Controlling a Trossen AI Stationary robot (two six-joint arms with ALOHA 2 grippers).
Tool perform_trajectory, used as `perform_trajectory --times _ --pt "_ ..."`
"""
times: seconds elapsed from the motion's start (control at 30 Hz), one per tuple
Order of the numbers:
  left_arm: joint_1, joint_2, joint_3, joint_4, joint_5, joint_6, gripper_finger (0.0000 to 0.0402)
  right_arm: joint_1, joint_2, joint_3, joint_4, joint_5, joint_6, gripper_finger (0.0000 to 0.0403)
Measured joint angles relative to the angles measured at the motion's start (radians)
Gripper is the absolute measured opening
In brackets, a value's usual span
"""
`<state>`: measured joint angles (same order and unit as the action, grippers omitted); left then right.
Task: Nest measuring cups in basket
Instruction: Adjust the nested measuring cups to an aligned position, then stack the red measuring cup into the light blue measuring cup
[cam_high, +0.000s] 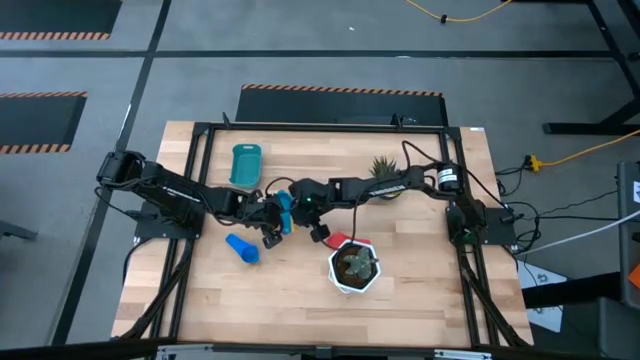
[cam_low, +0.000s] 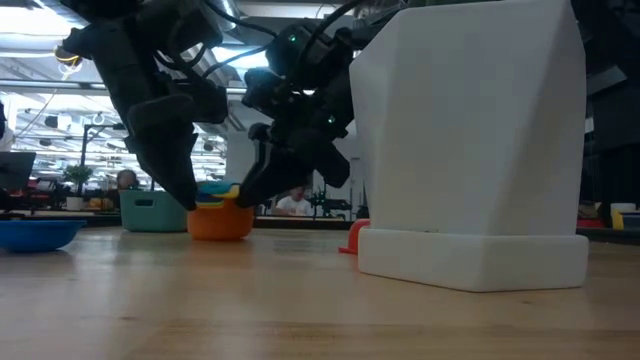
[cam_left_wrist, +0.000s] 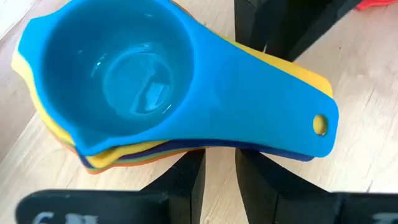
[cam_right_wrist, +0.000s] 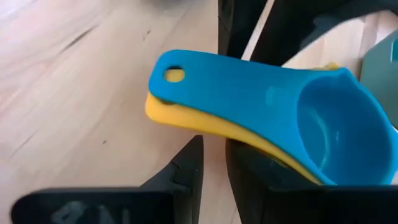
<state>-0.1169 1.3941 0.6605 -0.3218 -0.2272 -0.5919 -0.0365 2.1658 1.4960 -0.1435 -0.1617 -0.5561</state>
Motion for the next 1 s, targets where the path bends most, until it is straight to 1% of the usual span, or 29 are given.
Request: perform_trajectory --times 0.27,0.4,0.6,0.87,1.0 --pt "0.000 0.000 0.000 0.001 0.000 0.000 0.0081 0.008 0.000 0.000 -0.006 0.002 -0.004 0.0073" --pt "0.001 0.000 0.000 0.002 0.000 -0.001 0.0081 0.007 -0.021 0.000 -0.056 0.015 -0.005 0.0073" --pt "0.001 0.000 0.000 0.001 0.000 -0.001 0.0081 0.000 -0.123 0.000 -0.181 0.081 -0.006 0.0073" --pt "0.001 0.000 0.000 0.002 0.000 -0.001 0.0082 -0.022 -0.271 0.000 -0.352 0.090 -0.002 0.0073" --pt "0.001 0.000 0.000 0.001 0.000 -0.001 0.0082 -0.022 -0.320 0.000 -0.426 0.150 0.000 0.0073"
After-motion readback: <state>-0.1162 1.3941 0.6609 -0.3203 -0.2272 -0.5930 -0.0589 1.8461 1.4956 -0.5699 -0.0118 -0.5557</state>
